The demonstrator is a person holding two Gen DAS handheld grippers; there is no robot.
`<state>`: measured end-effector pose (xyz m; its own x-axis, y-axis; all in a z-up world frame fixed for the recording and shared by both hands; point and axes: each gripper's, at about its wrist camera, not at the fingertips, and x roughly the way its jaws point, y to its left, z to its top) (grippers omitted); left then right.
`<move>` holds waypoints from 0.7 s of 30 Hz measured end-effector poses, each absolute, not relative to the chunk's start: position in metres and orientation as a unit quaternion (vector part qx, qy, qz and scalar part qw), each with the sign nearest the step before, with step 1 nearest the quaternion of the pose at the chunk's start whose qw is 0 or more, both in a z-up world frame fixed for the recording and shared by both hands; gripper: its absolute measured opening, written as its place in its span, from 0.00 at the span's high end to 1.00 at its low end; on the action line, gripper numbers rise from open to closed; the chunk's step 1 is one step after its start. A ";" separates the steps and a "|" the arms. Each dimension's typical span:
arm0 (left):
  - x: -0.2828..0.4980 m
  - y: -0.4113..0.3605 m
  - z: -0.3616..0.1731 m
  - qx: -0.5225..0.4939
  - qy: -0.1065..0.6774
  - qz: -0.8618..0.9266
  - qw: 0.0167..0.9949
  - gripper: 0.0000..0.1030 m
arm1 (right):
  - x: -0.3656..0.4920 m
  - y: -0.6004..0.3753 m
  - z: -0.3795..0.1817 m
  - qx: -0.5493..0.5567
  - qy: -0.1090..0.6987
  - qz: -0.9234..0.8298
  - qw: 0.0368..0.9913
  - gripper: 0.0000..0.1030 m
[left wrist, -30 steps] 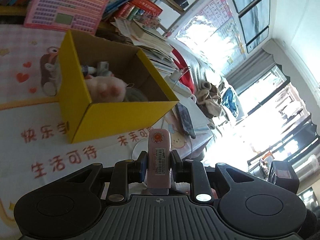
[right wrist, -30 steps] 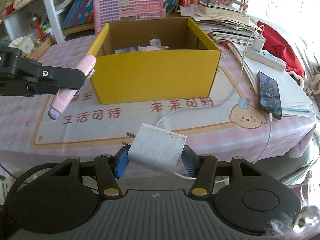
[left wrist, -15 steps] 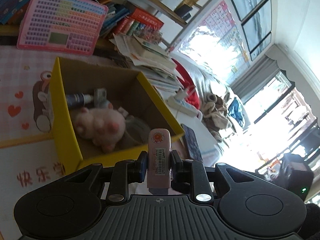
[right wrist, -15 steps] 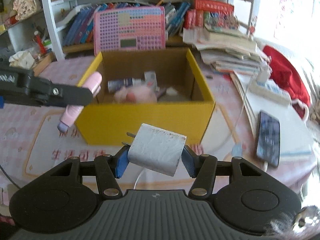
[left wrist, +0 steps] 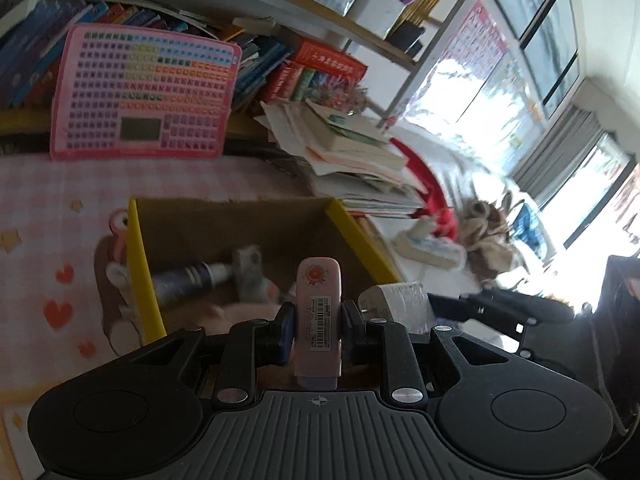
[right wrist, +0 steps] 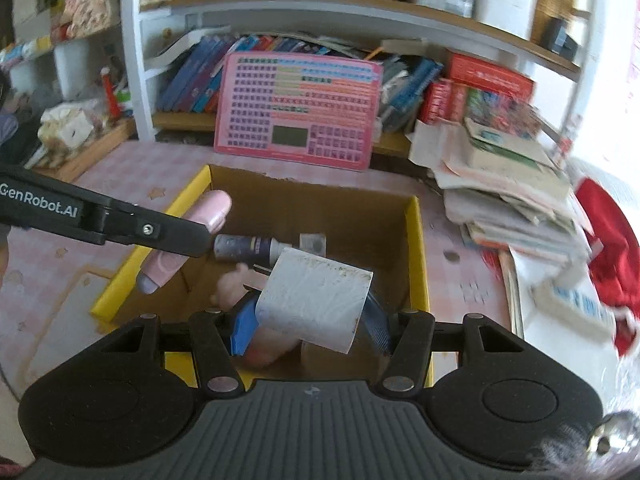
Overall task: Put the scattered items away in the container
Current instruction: 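Lower the charger plug into the box and open the right tool while the left tool releases the lipstick item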
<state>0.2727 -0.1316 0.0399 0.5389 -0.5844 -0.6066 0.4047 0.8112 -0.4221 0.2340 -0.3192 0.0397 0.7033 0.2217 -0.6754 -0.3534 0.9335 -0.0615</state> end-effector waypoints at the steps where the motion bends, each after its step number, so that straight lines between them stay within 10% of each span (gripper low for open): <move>1: 0.279 -0.135 0.038 -0.109 0.391 -0.279 0.870 0.78 | 0.245 -0.318 0.036 -0.099 0.358 0.164 0.914 0.48; 21: 0.340 -0.177 -0.015 -0.008 0.453 -0.222 0.863 0.77 | 0.347 -0.301 -0.019 -0.165 0.433 0.205 0.862 0.47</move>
